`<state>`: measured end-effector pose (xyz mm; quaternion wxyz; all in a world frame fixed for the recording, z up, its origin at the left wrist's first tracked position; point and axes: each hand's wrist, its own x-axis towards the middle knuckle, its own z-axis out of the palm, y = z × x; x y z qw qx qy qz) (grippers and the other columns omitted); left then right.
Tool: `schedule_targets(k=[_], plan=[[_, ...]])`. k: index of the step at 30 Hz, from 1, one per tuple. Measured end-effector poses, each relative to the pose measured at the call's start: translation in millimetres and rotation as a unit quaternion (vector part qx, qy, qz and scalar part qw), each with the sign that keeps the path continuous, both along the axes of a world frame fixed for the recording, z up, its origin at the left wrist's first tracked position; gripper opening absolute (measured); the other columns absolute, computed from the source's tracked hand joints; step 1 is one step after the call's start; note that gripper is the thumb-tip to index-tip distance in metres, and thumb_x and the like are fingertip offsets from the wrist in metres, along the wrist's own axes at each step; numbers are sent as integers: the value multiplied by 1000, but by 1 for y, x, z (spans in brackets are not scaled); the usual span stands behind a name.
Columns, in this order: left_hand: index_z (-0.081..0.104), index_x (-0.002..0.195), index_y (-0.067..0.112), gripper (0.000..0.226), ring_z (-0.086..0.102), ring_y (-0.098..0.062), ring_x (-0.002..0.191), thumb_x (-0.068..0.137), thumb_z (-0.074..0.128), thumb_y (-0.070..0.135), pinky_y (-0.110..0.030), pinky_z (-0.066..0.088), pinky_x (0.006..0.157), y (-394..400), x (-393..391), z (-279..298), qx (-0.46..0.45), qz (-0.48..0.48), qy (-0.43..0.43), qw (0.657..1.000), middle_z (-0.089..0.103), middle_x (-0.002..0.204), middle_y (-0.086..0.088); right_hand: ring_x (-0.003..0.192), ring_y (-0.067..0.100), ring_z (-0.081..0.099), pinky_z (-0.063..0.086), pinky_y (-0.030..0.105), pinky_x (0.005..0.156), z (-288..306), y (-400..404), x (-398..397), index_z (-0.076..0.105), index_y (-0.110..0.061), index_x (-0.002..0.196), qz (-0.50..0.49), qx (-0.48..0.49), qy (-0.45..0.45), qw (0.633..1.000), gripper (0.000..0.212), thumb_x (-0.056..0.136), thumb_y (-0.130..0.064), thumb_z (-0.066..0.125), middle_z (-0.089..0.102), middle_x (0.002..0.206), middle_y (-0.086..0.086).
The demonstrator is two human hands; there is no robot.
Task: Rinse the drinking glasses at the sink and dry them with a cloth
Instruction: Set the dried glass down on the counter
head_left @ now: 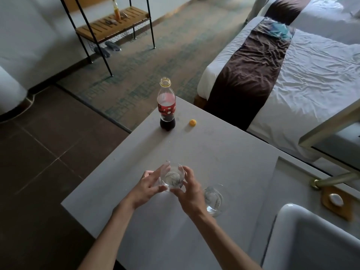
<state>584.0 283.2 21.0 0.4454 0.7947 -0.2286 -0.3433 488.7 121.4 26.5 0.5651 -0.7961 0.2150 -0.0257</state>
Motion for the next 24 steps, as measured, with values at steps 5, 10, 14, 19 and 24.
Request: schedule_targets(k=[5, 10, 14, 19, 24], plan=[[31, 135, 74, 81, 41, -4, 127, 63, 68, 81, -23, 36, 113, 3, 4, -11, 10, 38, 2, 999, 46, 134, 3, 101, 10, 62, 49, 18, 87, 1, 1, -1, 43, -26, 137, -1, -21, 16, 1000, 72, 75, -25, 81, 64, 116, -3], [35, 146, 52, 87, 46, -10, 117, 68, 72, 62, -16, 38, 104, -4, -1, -19, 53, 45, -76, 995, 46, 120, -1, 102, 9, 62, 52, 32, 90, -9, 10, -5, 52, -28, 127, -29, -55, 31, 998, 59, 75, -43, 75, 66, 111, -11], [41, 148, 44, 80, 47, -12, 105, 77, 77, 40, -26, 45, 101, -6, 1, -28, 65, 52, -123, 989, 52, 114, -7, 97, 5, 62, 52, 27, 86, -9, 10, -1, 58, -29, 116, -48, -64, 16, 997, 50, 72, -41, 79, 67, 103, -15], [46, 146, 42, 77, 52, -16, 94, 77, 80, 37, -35, 52, 89, -11, -3, -43, 91, 83, -203, 971, 55, 106, -5, 106, 12, 60, 51, 31, 90, -13, 11, 1, 55, -27, 124, -46, -90, 31, 994, 51, 77, -34, 75, 66, 109, -11], [44, 146, 42, 83, 47, -14, 93, 71, 66, 65, -29, 49, 89, -17, 2, -46, 89, 80, -206, 971, 59, 106, -7, 115, 17, 56, 48, 32, 96, -17, 9, 2, 49, -20, 134, -50, -103, 52, 992, 61, 79, -34, 73, 65, 117, -1]])
